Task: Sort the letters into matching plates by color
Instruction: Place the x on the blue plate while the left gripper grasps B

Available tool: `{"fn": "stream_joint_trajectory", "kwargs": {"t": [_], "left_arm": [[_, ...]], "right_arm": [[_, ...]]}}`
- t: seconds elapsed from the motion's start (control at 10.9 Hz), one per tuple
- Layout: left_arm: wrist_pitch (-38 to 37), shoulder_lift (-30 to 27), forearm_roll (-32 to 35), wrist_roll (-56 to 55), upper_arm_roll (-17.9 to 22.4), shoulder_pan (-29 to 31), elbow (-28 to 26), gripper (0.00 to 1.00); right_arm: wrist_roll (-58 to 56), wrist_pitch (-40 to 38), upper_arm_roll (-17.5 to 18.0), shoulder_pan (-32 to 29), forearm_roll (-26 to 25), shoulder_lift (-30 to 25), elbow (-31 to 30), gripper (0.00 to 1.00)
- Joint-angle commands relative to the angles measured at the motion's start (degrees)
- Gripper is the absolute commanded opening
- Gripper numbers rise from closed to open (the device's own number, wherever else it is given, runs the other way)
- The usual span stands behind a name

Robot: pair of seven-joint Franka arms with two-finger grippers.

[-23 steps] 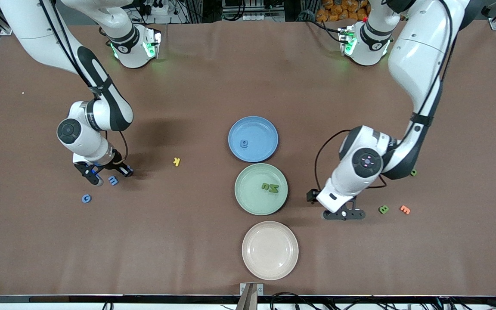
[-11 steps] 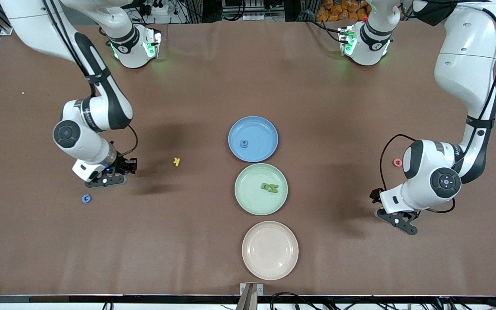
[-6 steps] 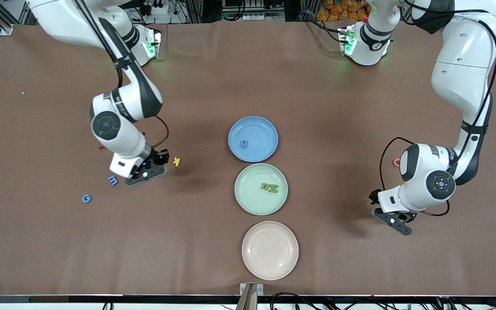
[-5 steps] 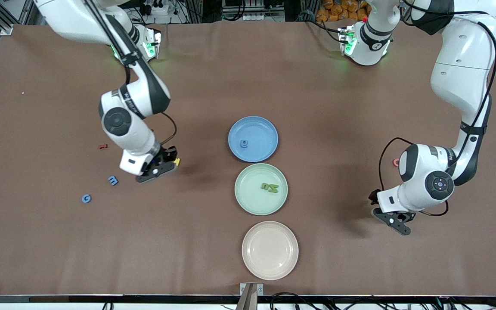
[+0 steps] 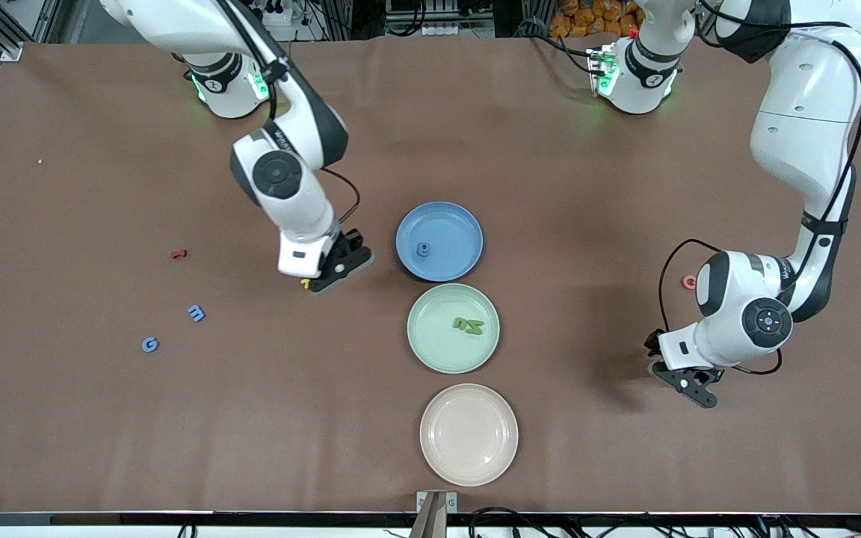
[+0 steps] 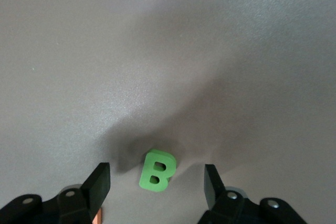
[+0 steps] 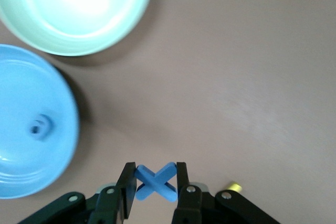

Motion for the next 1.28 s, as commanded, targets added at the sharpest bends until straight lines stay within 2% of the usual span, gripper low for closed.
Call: {"fn": "stream_joint_trajectory", "kwargs": {"t": [0.0, 0.18, 0.46, 0.55, 0.64, 0.73, 0.82, 0.92, 1.19], "left_arm": [[0.7, 0.4, -1.0, 1.2, -0.1, 0.4, -0.2, 0.78], [0.7, 0.5, -1.0, 1.1, -0.2, 0.4, -0.1, 0.56], [0.7, 0.6, -1.1, 1.0, -0.2, 0.5, -0.1, 0.39], [0.7, 0.6, -1.1, 1.0, -0.2, 0.5, 0.0, 0.31], [0.7, 0.4, -1.1, 0.8, -0.2, 0.4, 0.1, 0.14], [0.7, 0.2, -1.1, 0.6, -0.2, 0.4, 0.2, 0.0], [0.7, 0.1, -1.2, 0.5, -0.2, 0.4, 0.3, 0.0], [0.7, -0.1, -2.1, 0.5, -0.2, 0.4, 0.5, 0.0], [0.3, -0.9, -6.2, -1.3, -1.1, -0.3, 0.6, 0.0]], "right_arm": [[-0.5, -1.0, -0.3, 5.6, -0.5, 4.9, 5.6, 0.24], [-0.2, -1.0, -0.2, 9.2, -0.4, 8.2, 8.5, 0.24], [-0.2, -1.0, -0.1, 13.6, -0.3, 11.0, 10.8, 0.24], [0.2, -1.0, -0.1, 14.4, 0.1, 11.6, 11.2, 0.24], [1.4, -1.0, 0.8, 14.6, 0.2, 12.4, 11.8, 0.24], [2.5, -1.0, 1.7, 14.6, 0.2, 12.8, 12.6, 0.36], [3.5, -1.0, 1.7, 14.6, 0.2, 12.7, 12.7, 0.63], [4.1, -1.0, 1.7, 14.1, 0.3, 12.7, 12.7, 1.0], [3.6, -2.6, 1.7, 13.0, 0.2, 12.1, 12.6, 1.0]]}}
